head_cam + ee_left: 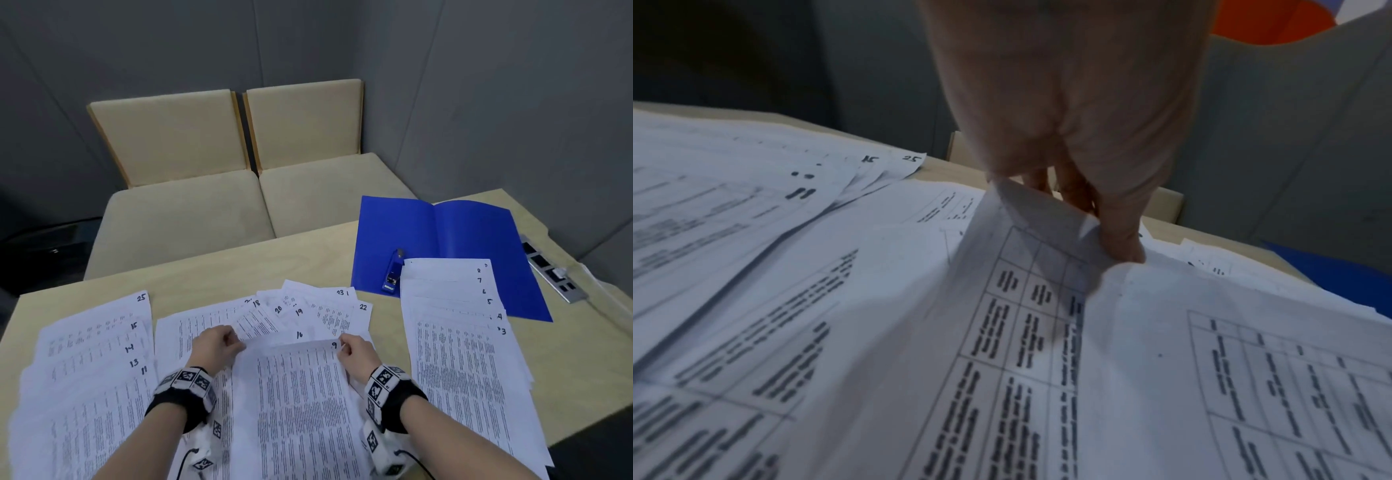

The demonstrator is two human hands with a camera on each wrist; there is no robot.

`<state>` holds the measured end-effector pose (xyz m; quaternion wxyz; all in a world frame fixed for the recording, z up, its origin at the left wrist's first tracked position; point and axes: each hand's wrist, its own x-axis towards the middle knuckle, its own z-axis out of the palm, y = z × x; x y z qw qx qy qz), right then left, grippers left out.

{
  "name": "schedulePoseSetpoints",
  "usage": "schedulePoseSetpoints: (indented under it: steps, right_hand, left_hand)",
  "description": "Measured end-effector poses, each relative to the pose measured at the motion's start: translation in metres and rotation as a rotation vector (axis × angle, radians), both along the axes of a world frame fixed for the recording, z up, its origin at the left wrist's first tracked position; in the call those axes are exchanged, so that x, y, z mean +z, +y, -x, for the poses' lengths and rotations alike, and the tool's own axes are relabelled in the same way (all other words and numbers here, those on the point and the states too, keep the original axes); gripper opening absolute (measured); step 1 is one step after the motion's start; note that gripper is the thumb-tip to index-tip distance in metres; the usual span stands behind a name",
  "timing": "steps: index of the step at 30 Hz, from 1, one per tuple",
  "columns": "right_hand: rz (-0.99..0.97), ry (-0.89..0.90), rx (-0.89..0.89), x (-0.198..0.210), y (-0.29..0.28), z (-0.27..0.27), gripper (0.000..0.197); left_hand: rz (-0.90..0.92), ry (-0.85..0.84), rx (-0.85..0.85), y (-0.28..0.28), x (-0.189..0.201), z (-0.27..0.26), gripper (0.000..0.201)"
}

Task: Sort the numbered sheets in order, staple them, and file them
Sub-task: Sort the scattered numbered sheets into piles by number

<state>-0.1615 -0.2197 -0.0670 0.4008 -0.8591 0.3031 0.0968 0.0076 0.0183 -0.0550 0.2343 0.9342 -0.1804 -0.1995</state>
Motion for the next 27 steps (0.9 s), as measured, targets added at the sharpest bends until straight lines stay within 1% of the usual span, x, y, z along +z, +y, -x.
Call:
schedulePoseSetpoints:
  steps: [4,7,9,11,13,14,16,18,20,22,23,25,27]
  right_hand:
    - [-0.022,-0.013,0.029,-0.001,-0.002,0.001,0.034]
    - [-0.035,-0.020,0.080,-0.003,-0.005,0.004,0.033]
    - [-0.047,-0.011,0.084,-0.005,-0.008,0.007,0.026]
    - [-0.049,-0.006,0.067,-0.007,-0.009,0.009,0.014]
    - [-0.053,-0.012,0.038,-0.006,-0.011,0.011,0.018]
    - [-0.052,-0.019,0.036,-0.006,-0.012,0.012,0.019]
    - [-0.043,-0.030,0.053,-0.007,-0.013,0.013,0.013]
    - [-0.045,-0.034,0.051,-0.009,-0.016,0.013,0.012]
    - [-0.061,-0.038,0.052,-0.010,-0.019,0.014,0.011]
    - [-0.086,-0.049,0.046,-0.009,-0.019,0.015,0.010]
    - [-0.103,-0.055,0.041,-0.009,-0.019,0.015,0.014]
    - [-0.137,-0.071,0.037,-0.006,-0.021,0.016,0.020]
    - [-0.180,-0.087,0.044,-0.003,-0.023,0.016,0.018]
  left_hand:
    - [0.010,0.002,-0.032,0.001,0.005,0.000,0.028]
    - [-0.007,-0.009,-0.045,0.001,0.005,0.000,0.023]
    - [-0.024,-0.025,-0.046,0.001,0.007,0.001,0.023]
    - [-0.011,-0.029,-0.045,0.001,0.009,0.003,0.022]
    - [0.018,-0.048,-0.058,0.002,0.010,0.005,0.020]
    - [0.044,-0.079,-0.072,0.003,0.010,0.007,0.019]
    - [0.095,-0.189,-0.119,0.004,0.007,0.009,0.015]
    - [0.090,-0.296,-0.177,0.005,0.005,0.015,0.012]
    - [0.086,-0.365,-0.233,0.004,0.002,0.023,0.011]
    - [0.064,-0.349,-0.259,0.002,0.001,0.031,0.011]
    - [0.040,-0.323,-0.261,0.001,0.001,0.036,0.012]
    - [-0.001,-0.253,-0.247,-0.001,0.002,0.043,0.015]
    - [-0.041,-0.207,-0.210,-0.004,0.002,0.049,0.021]
